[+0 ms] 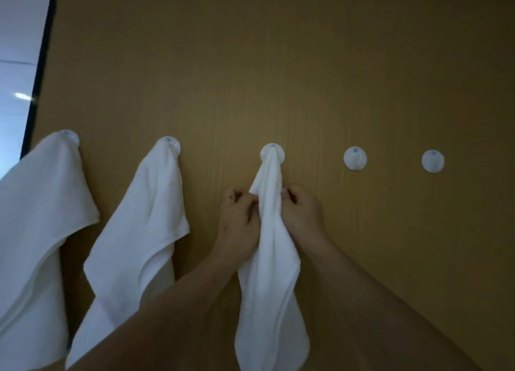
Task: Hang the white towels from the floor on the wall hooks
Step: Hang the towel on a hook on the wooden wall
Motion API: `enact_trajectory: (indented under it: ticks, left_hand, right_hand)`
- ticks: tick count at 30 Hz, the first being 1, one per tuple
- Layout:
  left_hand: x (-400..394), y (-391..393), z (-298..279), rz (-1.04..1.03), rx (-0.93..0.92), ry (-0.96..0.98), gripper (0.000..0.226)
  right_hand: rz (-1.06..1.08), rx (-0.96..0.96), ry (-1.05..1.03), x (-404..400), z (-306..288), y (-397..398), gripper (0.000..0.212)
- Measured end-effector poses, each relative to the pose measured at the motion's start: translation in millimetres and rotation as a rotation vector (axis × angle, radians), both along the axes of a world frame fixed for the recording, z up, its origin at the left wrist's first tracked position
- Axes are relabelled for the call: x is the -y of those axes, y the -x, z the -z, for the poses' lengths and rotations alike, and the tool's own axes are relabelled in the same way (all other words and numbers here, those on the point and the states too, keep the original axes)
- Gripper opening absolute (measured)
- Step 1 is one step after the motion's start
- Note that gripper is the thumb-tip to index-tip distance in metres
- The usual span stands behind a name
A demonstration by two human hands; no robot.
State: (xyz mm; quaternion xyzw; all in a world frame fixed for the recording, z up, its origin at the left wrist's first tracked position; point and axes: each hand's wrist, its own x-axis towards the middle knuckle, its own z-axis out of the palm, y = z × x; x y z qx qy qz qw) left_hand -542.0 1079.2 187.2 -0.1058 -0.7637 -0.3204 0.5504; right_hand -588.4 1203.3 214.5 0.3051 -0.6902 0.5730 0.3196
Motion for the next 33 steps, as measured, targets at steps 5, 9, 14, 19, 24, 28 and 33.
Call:
enact_trajectory:
  ticks: [5,9,14,19,24,28,33]
  left_hand:
    - [10,-17,26,0.250,0.028,0.007,0.032]
    - [22,-36,39,0.216,0.148,0.092,0.046]
    - [36,-66,46,0.045,0.130,0.290,0.050]
    - [24,-99,53,0.129,0.185,0.328,0.052]
    - [-22,-137,60,0.273,0.174,0.373,0.048]
    - [-85,-181,72,0.436,0.193,0.406,0.048]
    - [-179,-263,91,0.628,0.204,0.475,0.048]
  right_hand:
    - [-0.219,0.347,0.133,0,28,-24,0.041]
    - [-0.056,0.397,0.086,-3,50,-66,0.050]
    - [0.210,0.334,-0.059,-11,69,-131,0.044]
    - [0.459,0.382,-0.184,-25,78,-187,0.055]
    - [0.771,0.335,-0.412,-65,87,-250,0.057]
    - [1.018,0.376,-0.577,-119,100,-318,0.061]
    - [1.257,0.467,-0.641,-195,120,-435,0.063]
